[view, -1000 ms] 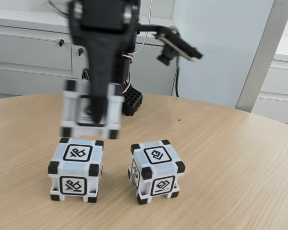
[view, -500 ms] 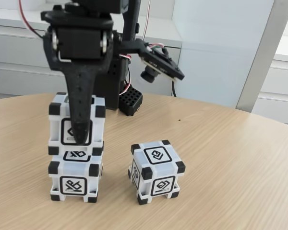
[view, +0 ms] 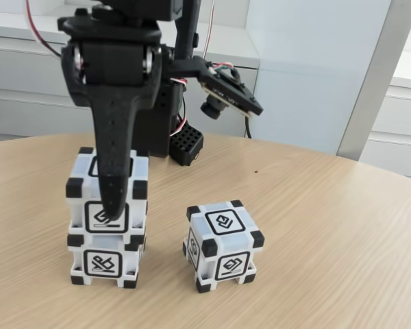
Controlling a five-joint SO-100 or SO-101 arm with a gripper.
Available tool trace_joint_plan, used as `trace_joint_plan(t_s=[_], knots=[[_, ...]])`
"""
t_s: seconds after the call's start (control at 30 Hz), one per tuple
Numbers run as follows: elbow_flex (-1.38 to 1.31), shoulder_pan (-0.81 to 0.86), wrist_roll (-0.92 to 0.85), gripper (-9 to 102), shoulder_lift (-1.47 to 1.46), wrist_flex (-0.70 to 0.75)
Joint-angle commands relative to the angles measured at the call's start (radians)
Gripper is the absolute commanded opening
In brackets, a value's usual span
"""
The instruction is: Stack cubes from left to right.
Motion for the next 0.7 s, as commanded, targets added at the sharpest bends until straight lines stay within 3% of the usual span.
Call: trace_joint_plan(t_s=[0.0, 0.2, 0.67], knots=[[-0.043, -0.006, 0.006, 38, 0.023, -0.008], [-0.06, -0.034, 0.023, 41, 0.094, 0.0], [-0.06, -0.468, -0.071, 47, 0.16, -0.005]])
